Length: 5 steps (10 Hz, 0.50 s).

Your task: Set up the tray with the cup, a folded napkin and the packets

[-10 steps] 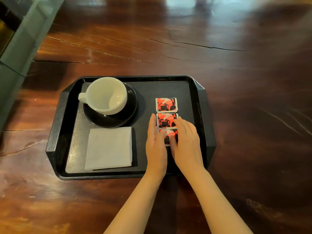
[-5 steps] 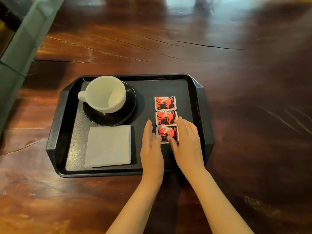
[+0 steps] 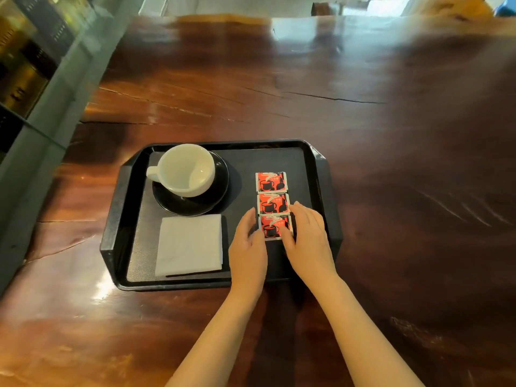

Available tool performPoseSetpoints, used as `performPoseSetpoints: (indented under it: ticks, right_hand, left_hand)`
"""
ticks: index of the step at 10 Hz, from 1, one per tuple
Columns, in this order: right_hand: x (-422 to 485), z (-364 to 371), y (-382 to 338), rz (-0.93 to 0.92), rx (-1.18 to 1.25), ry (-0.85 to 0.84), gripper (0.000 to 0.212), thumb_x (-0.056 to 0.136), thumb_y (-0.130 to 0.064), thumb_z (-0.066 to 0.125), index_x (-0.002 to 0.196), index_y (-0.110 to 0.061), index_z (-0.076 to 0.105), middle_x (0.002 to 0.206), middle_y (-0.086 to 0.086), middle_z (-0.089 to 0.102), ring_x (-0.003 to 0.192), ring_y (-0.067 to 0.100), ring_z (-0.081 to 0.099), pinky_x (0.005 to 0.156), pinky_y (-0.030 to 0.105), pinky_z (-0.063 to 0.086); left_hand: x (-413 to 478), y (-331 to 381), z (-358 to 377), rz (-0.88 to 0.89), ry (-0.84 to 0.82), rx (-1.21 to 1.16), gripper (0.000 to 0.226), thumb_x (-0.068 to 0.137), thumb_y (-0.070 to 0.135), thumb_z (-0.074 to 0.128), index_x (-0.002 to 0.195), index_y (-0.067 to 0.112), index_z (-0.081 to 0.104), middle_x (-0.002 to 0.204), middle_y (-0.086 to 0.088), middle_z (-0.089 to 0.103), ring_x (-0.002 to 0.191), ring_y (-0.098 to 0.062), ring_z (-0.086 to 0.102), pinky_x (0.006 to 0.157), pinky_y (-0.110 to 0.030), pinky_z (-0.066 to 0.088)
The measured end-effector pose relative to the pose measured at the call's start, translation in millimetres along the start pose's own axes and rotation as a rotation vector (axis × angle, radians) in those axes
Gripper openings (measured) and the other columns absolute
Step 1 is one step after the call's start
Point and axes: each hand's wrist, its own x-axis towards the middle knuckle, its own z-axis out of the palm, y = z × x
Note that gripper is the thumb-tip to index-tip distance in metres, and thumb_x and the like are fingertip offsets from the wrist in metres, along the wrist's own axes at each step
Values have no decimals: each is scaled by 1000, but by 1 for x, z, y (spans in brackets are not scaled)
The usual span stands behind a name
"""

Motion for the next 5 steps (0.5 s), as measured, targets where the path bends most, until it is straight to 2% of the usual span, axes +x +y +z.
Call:
performPoseSetpoints:
  ticks: [1,2,3,4,5]
  right_hand:
    - [-3,-31,-15,31,-50,-133,38,91,-24,54,127,-15,46,132,4,51,128,18,37,102,36,38]
    - [-3,-61,-29,98,-121,-254,40,93,-25,51,130,-12,46,131,11,51,126,27,41,100,43,40]
    - [-5,-84,-34,108,-332,-418,48,93,-34,47,136,-13,39,137,13,46,127,32,38,102,45,38]
    - [1,-126,-42,142,-472,-647,62,92,-46,42,143,-14,28,149,10,33,135,32,29,110,44,28]
    - [19,-177,-47,124,-558,-679,73,89,-61,35,142,-11,32,152,7,30,136,28,32,112,45,27]
  left_hand:
    - [4,17,-16,67,-120,390,34,94,11,43,126,16,52,119,5,59,103,-7,52,86,-21,38]
    - [3,32,-27,77,-287,724,35,93,18,41,126,14,53,128,-8,59,115,-24,54,96,-33,43]
    - [-7,45,-34,94,-437,982,36,92,19,40,124,12,53,129,-11,58,116,-28,53,96,-34,42]
    - [-12,78,-40,81,-632,1184,36,90,22,42,120,9,58,127,-9,59,108,-24,55,90,-32,43]
    - [-12,121,-43,24,-688,1185,41,93,32,46,128,13,52,129,-4,55,109,-22,55,86,-36,48]
